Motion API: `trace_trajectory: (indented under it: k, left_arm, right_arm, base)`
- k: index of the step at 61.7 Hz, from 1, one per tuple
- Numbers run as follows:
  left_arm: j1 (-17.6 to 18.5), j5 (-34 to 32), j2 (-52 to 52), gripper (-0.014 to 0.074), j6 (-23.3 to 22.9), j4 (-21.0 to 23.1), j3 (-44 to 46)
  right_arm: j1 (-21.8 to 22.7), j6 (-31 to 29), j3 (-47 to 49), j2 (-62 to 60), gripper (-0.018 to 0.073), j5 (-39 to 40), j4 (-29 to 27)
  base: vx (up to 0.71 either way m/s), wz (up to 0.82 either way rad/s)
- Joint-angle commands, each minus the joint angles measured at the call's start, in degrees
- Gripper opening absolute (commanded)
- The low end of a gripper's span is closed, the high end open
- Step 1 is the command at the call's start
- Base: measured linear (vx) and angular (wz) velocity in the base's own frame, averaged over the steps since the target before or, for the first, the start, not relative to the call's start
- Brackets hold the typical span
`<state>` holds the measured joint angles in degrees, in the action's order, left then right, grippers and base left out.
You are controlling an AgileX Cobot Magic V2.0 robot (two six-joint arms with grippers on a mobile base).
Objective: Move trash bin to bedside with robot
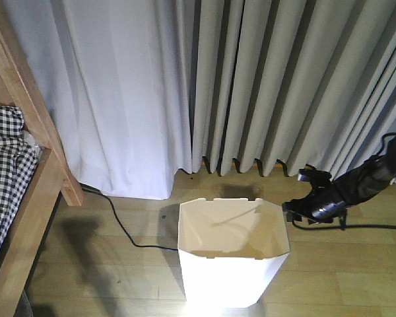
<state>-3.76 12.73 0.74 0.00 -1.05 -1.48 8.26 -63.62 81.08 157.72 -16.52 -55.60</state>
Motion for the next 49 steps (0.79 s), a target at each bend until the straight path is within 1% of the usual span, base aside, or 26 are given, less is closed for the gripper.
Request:
trace_trajectory:
  k: [1,7,15,21,30,49]
  left_arm:
    - [0.0,-4.1,0.8,-0.0006,0.0,0.2,-1.1]
    - [0.0,-4.1,0.8,-0.0006,0.0,0.2,-1.1]
    - [0.0,-4.1,0.8,-0.0006,0.0,0.2,-1.1]
    - [0.0,-4.1,0.8,-0.0006,0.0,0.2,-1.1]
    - [0.0,-4.1,0.8,-0.0006,0.0,0.2,-1.1]
    - [0.0,-4.1,0.8,-0.0006,0.0,0.2,-1.1]
  right_arm:
    - [-0.1,-4.8,-6.1,-10.7,0.0476,2.1,-1.3]
    - [-0.4,-6.6,-12.7,-19.0,0.0476,3.4,-1.2]
    - [-0.5,-6.6,-21.1,-31.3,0.0476,6.7,-1.2]
    - [-0.4,-6.6,-25.7,-40.1,0.0476,7.6,-0.4]
    - [-0.4,-6.6,-31.2,-52.0,0.0476,7.6,1.8]
    - [-0.4,-6.6,-40.2,-77.5,0.0476,7.7,1.8]
  base:
    - [0.0,0.0]
    - [0.0,0.0]
    - [0.0,0.0]
    - [0.0,0.0]
    - [0.0,0.0]
    - [0.0,0.0]
